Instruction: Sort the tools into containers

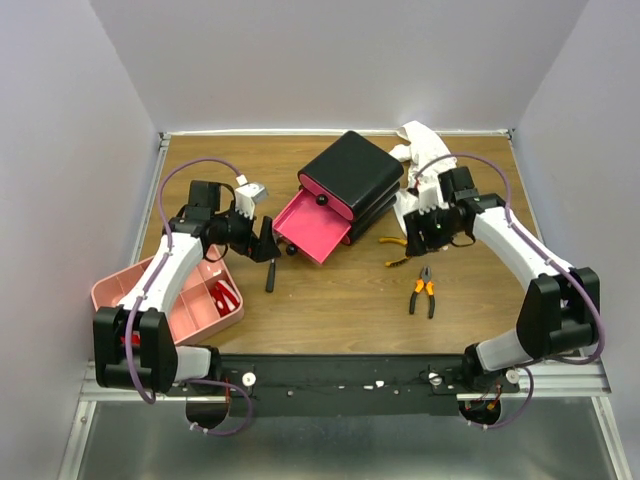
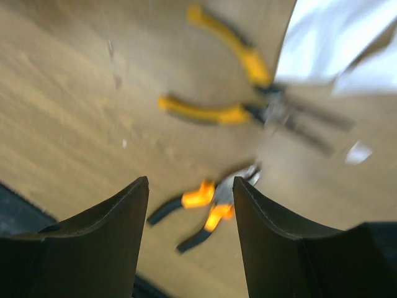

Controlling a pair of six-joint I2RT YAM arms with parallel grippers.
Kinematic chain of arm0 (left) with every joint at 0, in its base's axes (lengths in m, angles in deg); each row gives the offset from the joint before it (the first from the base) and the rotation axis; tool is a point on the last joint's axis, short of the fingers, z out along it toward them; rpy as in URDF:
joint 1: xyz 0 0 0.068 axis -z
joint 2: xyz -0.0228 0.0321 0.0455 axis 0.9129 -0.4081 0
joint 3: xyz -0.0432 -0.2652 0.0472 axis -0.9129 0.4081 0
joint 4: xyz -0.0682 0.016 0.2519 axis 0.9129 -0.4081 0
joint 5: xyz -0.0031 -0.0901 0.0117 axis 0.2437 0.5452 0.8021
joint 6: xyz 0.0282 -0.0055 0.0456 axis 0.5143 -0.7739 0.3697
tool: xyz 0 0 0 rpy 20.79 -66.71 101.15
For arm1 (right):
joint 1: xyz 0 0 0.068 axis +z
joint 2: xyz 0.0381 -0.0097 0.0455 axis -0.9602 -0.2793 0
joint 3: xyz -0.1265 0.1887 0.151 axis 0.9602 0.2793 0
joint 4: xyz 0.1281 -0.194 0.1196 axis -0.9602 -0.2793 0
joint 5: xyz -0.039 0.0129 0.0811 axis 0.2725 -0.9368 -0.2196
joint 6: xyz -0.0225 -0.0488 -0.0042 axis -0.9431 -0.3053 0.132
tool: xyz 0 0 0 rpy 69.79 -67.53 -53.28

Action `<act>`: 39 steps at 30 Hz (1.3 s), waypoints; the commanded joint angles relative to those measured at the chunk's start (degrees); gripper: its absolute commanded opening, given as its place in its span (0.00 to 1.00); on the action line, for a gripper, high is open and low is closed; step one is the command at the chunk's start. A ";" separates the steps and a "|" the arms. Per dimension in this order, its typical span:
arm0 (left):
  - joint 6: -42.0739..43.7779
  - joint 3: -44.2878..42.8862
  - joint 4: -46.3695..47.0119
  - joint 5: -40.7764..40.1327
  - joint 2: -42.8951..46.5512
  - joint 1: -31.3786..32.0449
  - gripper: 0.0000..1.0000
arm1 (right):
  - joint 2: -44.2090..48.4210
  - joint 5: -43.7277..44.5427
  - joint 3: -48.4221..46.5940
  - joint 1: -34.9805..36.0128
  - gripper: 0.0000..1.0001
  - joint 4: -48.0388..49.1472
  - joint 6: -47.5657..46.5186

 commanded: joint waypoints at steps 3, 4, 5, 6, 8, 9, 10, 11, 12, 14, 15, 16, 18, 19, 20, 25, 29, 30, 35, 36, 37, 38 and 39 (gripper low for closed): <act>-4.06 -0.90 5.49 -7.23 1.20 -1.08 0.99 | 3.38 5.28 6.16 0.21 0.70 -9.69 5.41; -4.15 -1.43 5.57 -7.50 1.37 -1.25 0.99 | 3.64 5.89 7.04 0.21 0.71 -10.14 5.58; -4.32 -1.78 5.75 -7.77 1.72 -1.34 0.99 | 3.73 6.33 7.57 0.12 0.72 -10.49 5.85; -5.11 -1.87 6.10 -7.94 2.42 -1.43 0.99 | 3.47 6.95 7.66 0.03 0.73 -10.40 5.42; -5.90 -2.23 7.15 -8.29 4.09 -1.95 0.99 | 2.51 6.69 7.23 0.12 0.72 -11.10 5.24; -7.04 -2.23 7.59 -8.30 4.80 -2.22 0.99 | 2.07 7.47 7.22 0.12 0.72 -11.02 5.32; -7.57 -1.96 8.46 -8.38 5.41 -2.31 0.99 | 0.58 8.35 7.05 0.12 0.72 -11.11 5.76; -7.84 -2.05 8.65 -8.30 6.12 -2.48 0.99 | -0.82 9.14 6.70 0.03 0.72 -11.89 5.68; -7.93 -2.05 8.74 -8.30 7.43 -2.57 0.99 | -1.97 9.76 6.26 0.12 0.71 -12.42 4.72; -7.75 -1.26 9.87 -8.47 9.10 -2.66 0.99 | -4.96 10.64 6.52 0.03 0.71 -14.08 1.29; -7.84 -0.74 10.31 -8.47 10.68 -2.75 0.99 | -5.75 11.08 6.70 0.12 0.69 -14.36 0.50; -8.45 0.31 10.93 -8.82 11.30 -2.92 0.99 | -6.54 11.00 6.70 0.03 0.68 -14.88 -0.56; -9.59 1.37 11.37 -8.74 13.06 -3.88 0.99 | -7.69 10.73 6.96 0.12 0.65 -14.45 -1.71; -9.95 2.34 11.37 -8.47 13.59 -4.33 0.99 | -7.95 11.08 7.13 0.12 0.65 -14.19 -1.62; -10.47 2.61 11.20 -8.30 14.12 -4.59 0.99 | -8.65 11.35 7.14 0.03 0.64 -13.57 -1.53; -12.40 4.80 12.33 -7.59 16.32 -5.56 0.99 | -10.59 12.40 7.75 0.03 0.59 -12.16 -2.14; -14.96 5.51 14.88 -6.98 15.88 -8.80 0.99 | -12.17 13.19 8.45 0.73 0.53 -10.50 -2.94; -15.22 5.51 15.15 -6.89 15.53 -9.16 0.99 | -12.52 13.54 8.72 0.91 0.53 -10.23 -3.11; -15.22 4.90 16.38 -7.06 14.82 -10.39 0.99 | -13.67 16.35 9.95 1.96 0.44 -7.07 -2.94; -15.22 4.81 16.64 -7.15 14.65 -10.48 0.99 | -13.76 16.62 10.30 1.96 0.40 -6.54 -3.03; -15.14 4.72 17.00 -7.07 14.56 -10.57 0.99 | -13.76 16.80 10.91 1.96 0.36 -5.93 -3.11; -15.48 4.63 17.26 -6.98 14.47 -10.66 0.99 | -13.67 16.80 11.09 1.96 0.33 -4.96 -3.20; -15.66 4.54 17.44 -6.89 14.38 -10.66 0.99 | -13.23 16.80 11.18 2.05 0.28 -4.87 -3.20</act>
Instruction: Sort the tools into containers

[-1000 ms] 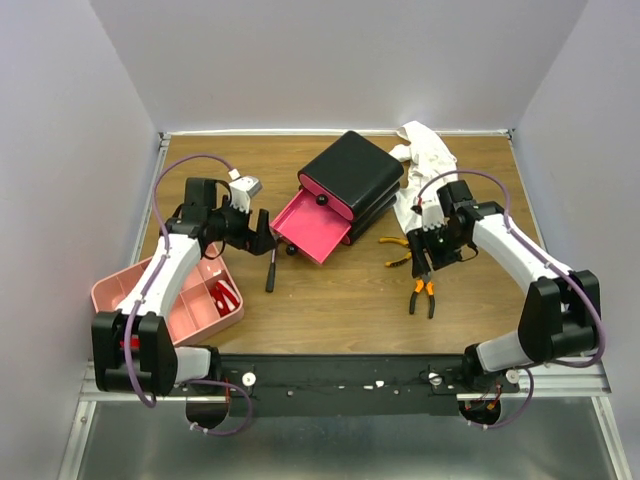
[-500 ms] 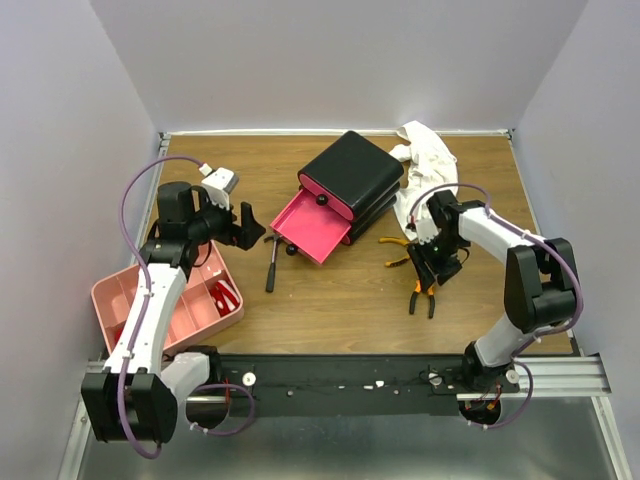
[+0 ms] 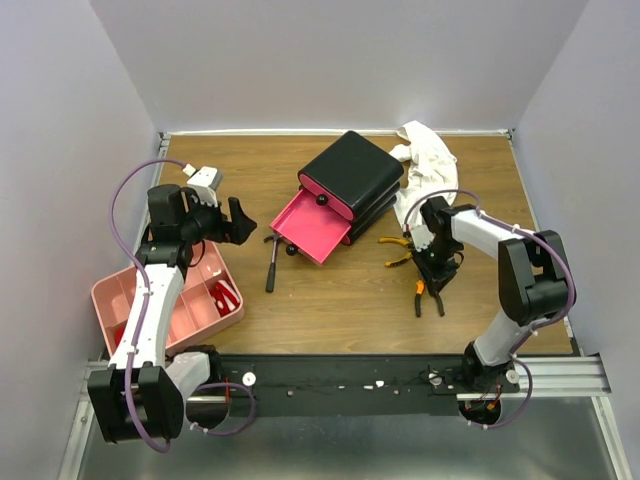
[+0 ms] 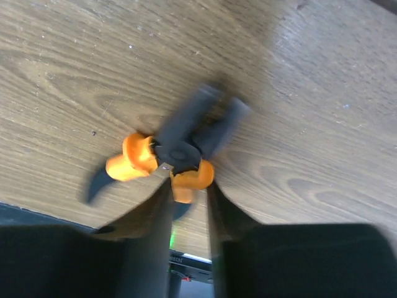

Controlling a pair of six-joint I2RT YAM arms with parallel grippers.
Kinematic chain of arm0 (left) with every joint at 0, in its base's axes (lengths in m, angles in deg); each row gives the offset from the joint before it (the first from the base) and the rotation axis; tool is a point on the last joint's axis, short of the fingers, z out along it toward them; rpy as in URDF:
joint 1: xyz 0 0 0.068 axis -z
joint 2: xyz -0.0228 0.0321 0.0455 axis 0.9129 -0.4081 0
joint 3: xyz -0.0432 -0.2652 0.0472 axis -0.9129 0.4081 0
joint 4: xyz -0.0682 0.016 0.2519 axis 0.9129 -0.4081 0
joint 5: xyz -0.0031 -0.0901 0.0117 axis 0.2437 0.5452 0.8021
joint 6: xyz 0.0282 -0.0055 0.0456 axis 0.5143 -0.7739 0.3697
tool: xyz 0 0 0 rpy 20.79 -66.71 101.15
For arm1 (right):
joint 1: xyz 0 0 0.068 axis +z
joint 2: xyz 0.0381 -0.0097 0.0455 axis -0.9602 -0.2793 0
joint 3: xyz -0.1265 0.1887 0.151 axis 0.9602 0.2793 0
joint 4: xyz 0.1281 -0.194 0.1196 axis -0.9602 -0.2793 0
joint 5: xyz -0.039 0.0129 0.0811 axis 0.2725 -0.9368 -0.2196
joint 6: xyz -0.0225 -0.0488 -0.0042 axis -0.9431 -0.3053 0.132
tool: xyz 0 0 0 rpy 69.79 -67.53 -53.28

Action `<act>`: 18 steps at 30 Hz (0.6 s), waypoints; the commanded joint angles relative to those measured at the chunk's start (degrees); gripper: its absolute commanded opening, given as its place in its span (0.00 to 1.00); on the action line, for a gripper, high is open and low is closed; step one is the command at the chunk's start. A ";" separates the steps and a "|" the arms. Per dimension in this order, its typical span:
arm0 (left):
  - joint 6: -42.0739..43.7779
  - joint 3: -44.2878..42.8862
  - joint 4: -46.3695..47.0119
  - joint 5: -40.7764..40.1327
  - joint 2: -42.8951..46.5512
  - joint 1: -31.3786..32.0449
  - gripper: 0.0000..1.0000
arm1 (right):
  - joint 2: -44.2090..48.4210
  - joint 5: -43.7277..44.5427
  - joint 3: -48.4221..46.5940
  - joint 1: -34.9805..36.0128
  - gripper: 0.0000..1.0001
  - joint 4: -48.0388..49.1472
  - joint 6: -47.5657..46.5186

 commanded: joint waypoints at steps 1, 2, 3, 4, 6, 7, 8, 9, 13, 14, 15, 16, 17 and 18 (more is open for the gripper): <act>-1.24 -0.94 3.14 0.63 -0.39 -0.60 0.99 | -0.29 1.63 2.76 0.50 0.17 5.43 -0.91; -1.93 -0.94 3.49 0.80 -0.22 -0.60 0.99 | 1.63 1.37 2.15 0.50 0.11 4.30 -1.08; -2.20 -1.03 3.67 1.50 -0.30 -0.60 0.99 | 2.86 1.10 1.54 0.50 0.06 3.07 -1.26; -2.73 -0.94 4.02 1.68 -0.22 -0.60 0.99 | 4.18 0.75 0.58 0.41 0.01 1.75 -1.26; -5.87 -0.42 6.21 0.64 -0.13 -0.60 0.99 | 9.09 0.40 -2.06 0.41 0.01 -1.33 -1.35; -7.03 0.02 7.53 0.54 -0.21 -0.60 0.99 | 11.12 -1.08 -3.20 0.41 0.00 -2.30 -1.96; -7.82 0.20 8.24 0.63 -0.13 -0.60 0.99 | 12.71 -1.97 -4.43 0.50 0.01 -3.96 -1.96; -9.22 0.20 8.77 0.72 -0.04 -0.69 0.99 | 14.03 -3.54 -7.66 0.50 0.01 -4.76 -1.96; -11.95 0.11 10.79 0.63 0.84 -1.31 0.99 | 22.28 -14.25 -15.68 1.99 0.01 -2.93 -2.23; -13.00 0.28 11.66 0.37 1.10 -1.66 0.99 | 23.35 -14.63 -16.65 4.78 0.01 0.30 -2.05; -13.97 0.37 12.11 0.28 1.54 -2.70 0.99 | 23.96 -15.33 -17.44 6.55 0.00 2.16 -1.96; -15.81 0.55 12.29 0.28 1.63 -3.32 0.99 | 24.15 -14.99 -19.45 8.65 0.00 3.48 -2.31; -16.61 0.64 12.90 0.54 1.80 -3.85 0.99 | 23.54 -14.29 -20.34 13.20 0.01 6.10 -2.31; -17.40 0.73 13.08 0.54 2.24 -4.73 0.99 | 22.75 -14.02 -21.74 15.07 0.00 7.09 -2.31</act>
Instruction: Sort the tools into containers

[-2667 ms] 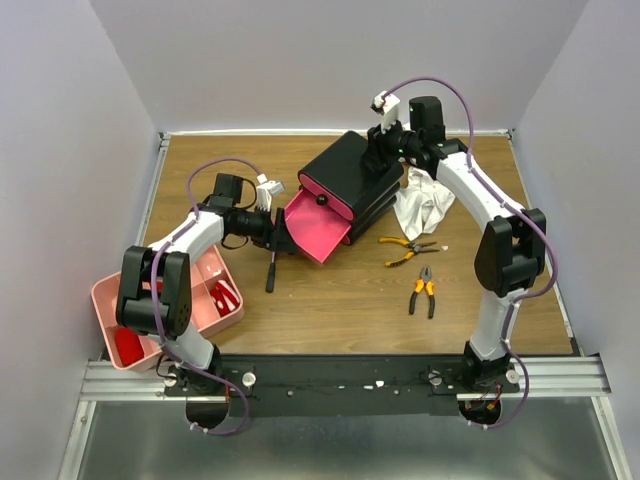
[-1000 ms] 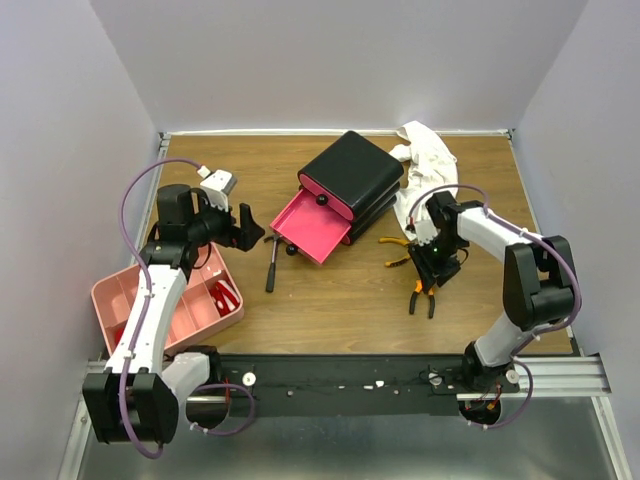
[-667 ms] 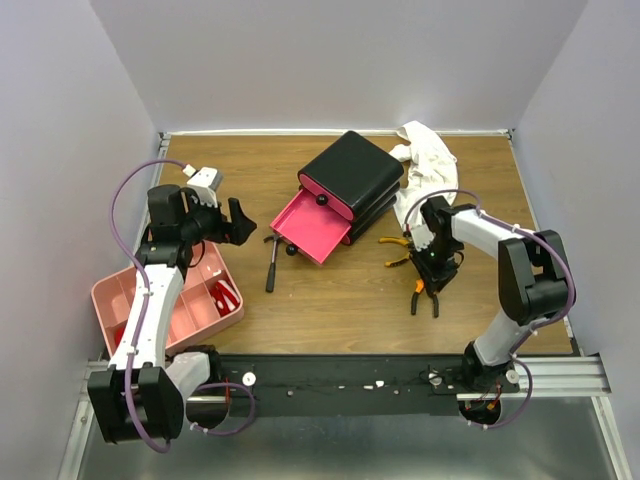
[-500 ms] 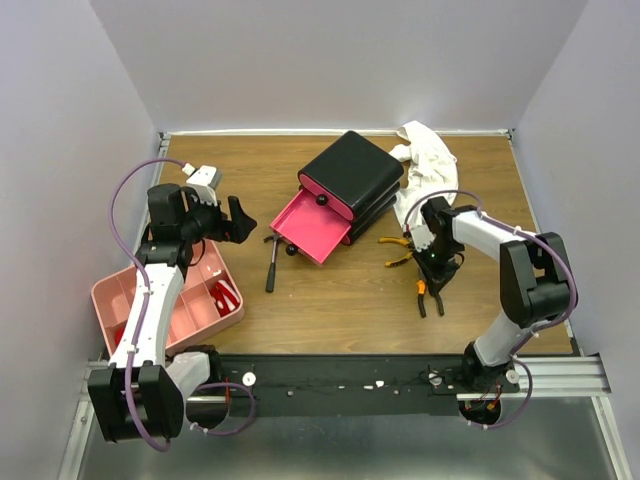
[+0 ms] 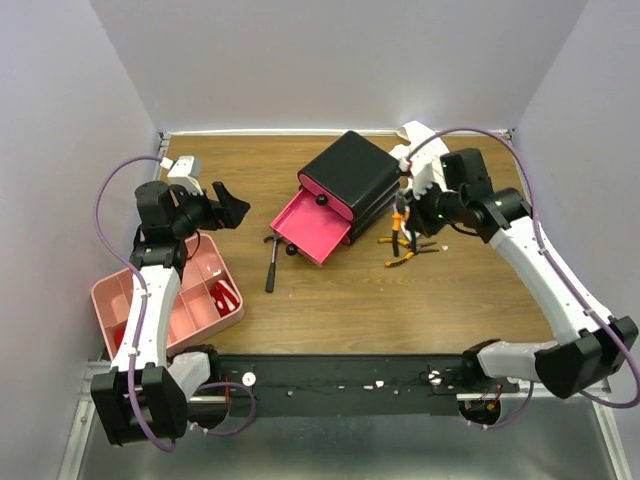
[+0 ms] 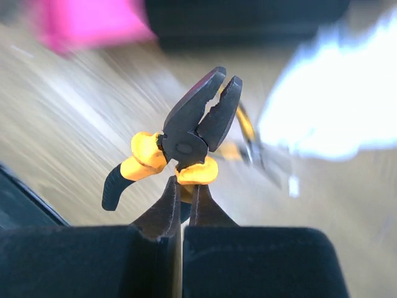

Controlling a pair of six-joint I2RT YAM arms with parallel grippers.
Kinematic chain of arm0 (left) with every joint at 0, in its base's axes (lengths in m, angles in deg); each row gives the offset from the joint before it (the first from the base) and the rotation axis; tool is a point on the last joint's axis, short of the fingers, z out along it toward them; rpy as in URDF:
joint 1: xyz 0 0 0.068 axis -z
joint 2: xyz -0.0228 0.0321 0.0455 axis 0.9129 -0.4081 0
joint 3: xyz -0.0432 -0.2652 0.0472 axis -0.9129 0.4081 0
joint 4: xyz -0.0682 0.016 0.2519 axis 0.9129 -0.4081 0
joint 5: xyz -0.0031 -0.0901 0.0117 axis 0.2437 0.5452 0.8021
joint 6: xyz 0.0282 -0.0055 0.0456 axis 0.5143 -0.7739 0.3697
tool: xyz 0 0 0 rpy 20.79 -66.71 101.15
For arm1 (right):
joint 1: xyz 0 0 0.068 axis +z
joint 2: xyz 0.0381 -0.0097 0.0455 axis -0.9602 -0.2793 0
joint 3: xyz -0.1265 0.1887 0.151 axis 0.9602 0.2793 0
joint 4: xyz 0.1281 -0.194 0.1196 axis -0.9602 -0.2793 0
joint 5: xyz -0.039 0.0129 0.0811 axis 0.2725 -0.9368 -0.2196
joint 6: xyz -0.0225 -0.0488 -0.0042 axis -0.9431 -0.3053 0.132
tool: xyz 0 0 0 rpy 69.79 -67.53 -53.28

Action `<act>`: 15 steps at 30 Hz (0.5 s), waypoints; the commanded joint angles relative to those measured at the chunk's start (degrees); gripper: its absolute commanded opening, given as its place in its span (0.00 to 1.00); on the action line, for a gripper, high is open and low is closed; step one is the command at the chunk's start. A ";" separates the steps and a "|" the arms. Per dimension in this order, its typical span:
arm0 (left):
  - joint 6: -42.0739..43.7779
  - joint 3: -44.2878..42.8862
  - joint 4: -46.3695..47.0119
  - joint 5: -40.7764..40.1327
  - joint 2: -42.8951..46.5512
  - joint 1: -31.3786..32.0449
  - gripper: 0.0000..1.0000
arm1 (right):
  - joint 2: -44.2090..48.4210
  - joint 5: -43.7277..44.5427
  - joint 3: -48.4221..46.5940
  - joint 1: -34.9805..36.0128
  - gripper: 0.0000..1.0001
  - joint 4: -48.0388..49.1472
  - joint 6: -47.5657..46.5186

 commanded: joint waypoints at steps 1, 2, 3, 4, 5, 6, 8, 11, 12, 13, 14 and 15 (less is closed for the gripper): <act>-6.87 0.68 4.12 0.46 2.27 -3.20 0.99 | -1.62 -4.34 -6.71 11.39 0.01 7.97 -0.13; -8.01 0.60 4.12 0.54 2.44 -3.47 0.99 | -3.72 -3.64 -7.95 14.71 0.01 10.24 -0.13; -8.37 0.51 4.12 0.80 3.05 -3.65 0.99 | -4.96 -3.19 -8.75 16.40 0.01 11.39 -0.47; -8.46 0.25 3.86 0.89 3.23 -3.73 0.99 | -6.28 -2.06 -9.62 17.90 0.01 12.10 -2.48; -8.46 0.16 3.33 0.81 3.58 -3.82 0.99 | -7.77 -1.26 -12.42 20.52 0.01 12.02 -3.72; -8.37 0.16 3.15 0.81 4.37 -3.82 0.99 | -11.62 -0.65 -13.92 21.33 0.01 11.67 -4.60; -8.72 0.94 3.50 0.81 5.43 -4.35 0.99 | -15.33 -0.99 -18.48 22.56 0.01 10.88 -5.48; -11.44 3.31 5.43 1.42 8.06 -6.88 0.99 | -21.84 0.15 -22.10 24.06 0.01 10.96 -7.42; -12.58 3.93 5.61 1.60 9.20 -7.68 0.99 | -23.07 0.41 -24.29 24.32 0.01 11.05 -7.77; -12.68 4.80 5.52 1.77 9.73 -8.56 0.99 | -25.61 0.94 -25.09 24.50 0.01 11.14 -8.47; -12.59 5.16 5.09 1.86 10.26 -9.79 0.99 | -26.76 1.55 -26.06 24.76 0.01 11.49 -8.65; -12.42 5.43 5.00 2.38 11.22 -10.50 0.99 | -28.17 2.25 -26.94 24.77 0.01 11.49 -8.91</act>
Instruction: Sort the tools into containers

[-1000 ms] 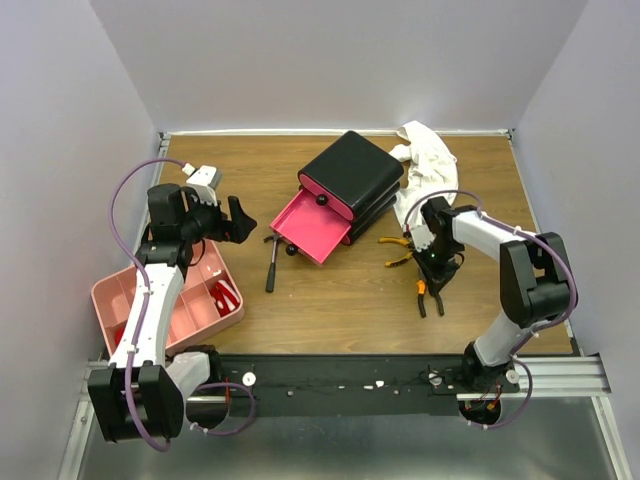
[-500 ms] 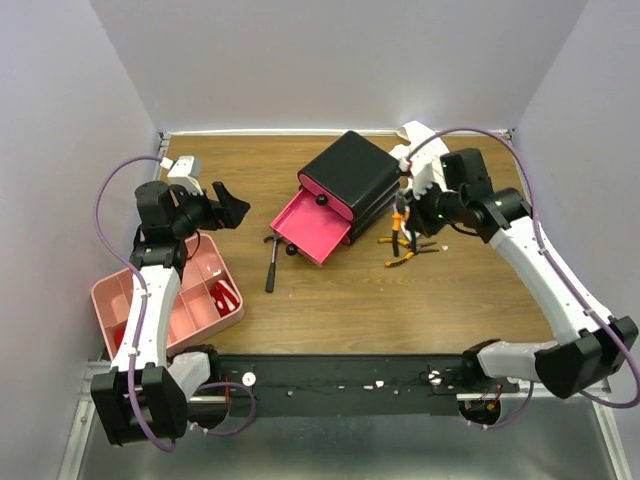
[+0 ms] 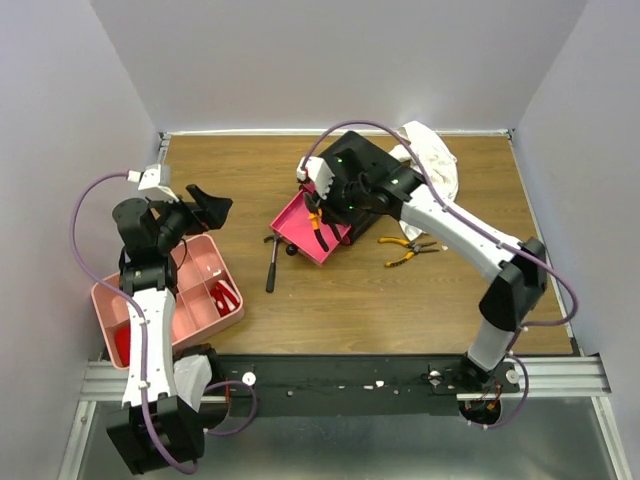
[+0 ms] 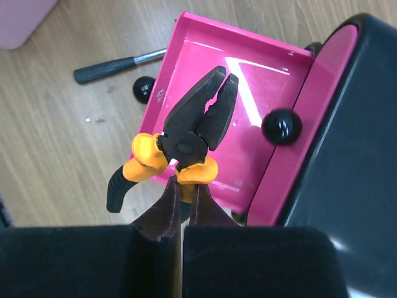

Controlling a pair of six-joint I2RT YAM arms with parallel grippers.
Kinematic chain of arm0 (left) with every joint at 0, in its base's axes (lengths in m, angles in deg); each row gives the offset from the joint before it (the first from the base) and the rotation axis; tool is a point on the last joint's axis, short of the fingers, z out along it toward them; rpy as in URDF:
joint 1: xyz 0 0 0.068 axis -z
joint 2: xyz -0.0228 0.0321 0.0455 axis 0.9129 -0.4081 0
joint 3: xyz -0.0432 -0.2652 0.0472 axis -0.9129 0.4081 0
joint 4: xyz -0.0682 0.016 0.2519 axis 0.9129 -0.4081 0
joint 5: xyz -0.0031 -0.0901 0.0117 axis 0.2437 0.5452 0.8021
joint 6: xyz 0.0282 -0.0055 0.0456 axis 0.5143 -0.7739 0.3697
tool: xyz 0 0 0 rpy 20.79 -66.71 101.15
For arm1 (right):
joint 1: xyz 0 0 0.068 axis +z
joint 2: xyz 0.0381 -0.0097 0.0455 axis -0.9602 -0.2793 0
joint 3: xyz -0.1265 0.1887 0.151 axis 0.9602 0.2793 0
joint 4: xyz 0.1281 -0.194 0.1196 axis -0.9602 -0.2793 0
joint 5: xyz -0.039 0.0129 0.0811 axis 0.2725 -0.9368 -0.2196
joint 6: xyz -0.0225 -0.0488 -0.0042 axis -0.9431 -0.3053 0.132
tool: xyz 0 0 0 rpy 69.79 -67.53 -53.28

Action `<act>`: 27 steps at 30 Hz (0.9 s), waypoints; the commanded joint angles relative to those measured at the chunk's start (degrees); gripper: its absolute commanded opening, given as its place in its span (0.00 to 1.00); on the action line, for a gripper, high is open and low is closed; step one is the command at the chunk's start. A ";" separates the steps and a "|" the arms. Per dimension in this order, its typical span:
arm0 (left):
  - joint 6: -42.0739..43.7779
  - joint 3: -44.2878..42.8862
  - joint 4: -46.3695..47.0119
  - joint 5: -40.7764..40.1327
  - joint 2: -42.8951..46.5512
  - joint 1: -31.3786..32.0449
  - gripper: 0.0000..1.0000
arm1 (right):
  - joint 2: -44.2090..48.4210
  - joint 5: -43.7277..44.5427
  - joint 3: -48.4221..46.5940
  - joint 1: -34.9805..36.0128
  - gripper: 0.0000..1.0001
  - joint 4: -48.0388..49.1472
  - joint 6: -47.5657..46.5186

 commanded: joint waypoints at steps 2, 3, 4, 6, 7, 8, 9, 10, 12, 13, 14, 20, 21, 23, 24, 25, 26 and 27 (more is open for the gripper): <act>-1.46 2.76 0.37 3.00 3.98 -4.40 0.99 | -8.49 6.20 -8.53 0.99 0.01 0.98 -4.11; -1.46 2.68 0.19 2.92 4.59 -5.02 0.99 | -9.55 7.43 -9.06 0.90 0.01 1.15 -4.46; -1.20 2.33 -0.25 3.09 4.60 -5.28 0.99 | -10.61 9.18 -10.11 0.99 0.01 1.50 -5.16; -0.23 1.80 -1.48 3.09 4.86 -5.72 0.99 | -13.07 9.81 -10.99 0.90 0.01 2.03 -6.04; 0.12 1.36 -1.75 3.01 4.86 -5.90 0.99 | -14.04 10.16 -11.61 0.99 0.01 2.03 -6.13; 0.38 1.27 -2.01 3.09 4.86 -6.08 0.99 | -15.79 10.25 -13.18 0.99 0.01 1.77 -6.13; 0.21 1.18 -2.01 3.09 4.77 -6.25 0.99 | -16.85 10.52 -13.98 0.90 0.00 1.59 -6.13; -0.05 1.18 -1.93 3.18 4.77 -6.78 0.99 | -17.73 10.34 -14.59 0.99 0.01 1.42 -6.48; -0.93 1.44 -1.31 3.44 4.60 -7.22 0.99 | -20.27 10.08 -16.79 1.07 0.04 -0.69 -6.83; -1.02 1.71 -1.05 3.53 4.51 -7.31 0.99 | -20.63 9.90 -16.89 1.07 0.14 -1.13 -7.53; -1.28 1.80 -0.61 3.62 4.42 -7.57 0.99 | -20.90 10.08 -16.63 1.42 0.23 -1.57 -7.71; -2.86 3.11 2.72 4.06 2.84 -7.48 0.99 | -15.20 10.25 -13.03 1.78 0.52 -2.98 -7.98; -3.22 3.29 3.43 4.15 2.32 -7.57 0.99 | -13.80 10.69 -12.24 1.78 0.53 -2.98 -7.89; -4.10 3.55 4.48 4.06 1.70 -7.48 0.99 | -9.84 11.22 -9.95 1.78 0.55 -3.24 -7.28; -4.18 3.47 4.40 4.15 1.17 -7.48 0.99 | -8.52 11.48 -9.60 1.69 0.55 -3.59 -7.01; -4.19 3.29 5.79 4.24 0.82 -7.48 0.99 | -7.12 11.83 -7.85 1.52 0.56 -3.68 -6.49; -4.01 3.03 6.07 4.41 0.56 -7.48 0.99 | -3.19 11.31 -6.35 0.99 0.56 -3.33 -6.40; -3.75 2.77 5.99 4.59 -0.06 -7.48 0.99 | -1.23 10.09 -4.34 -0.67 0.56 -3.33 -6.40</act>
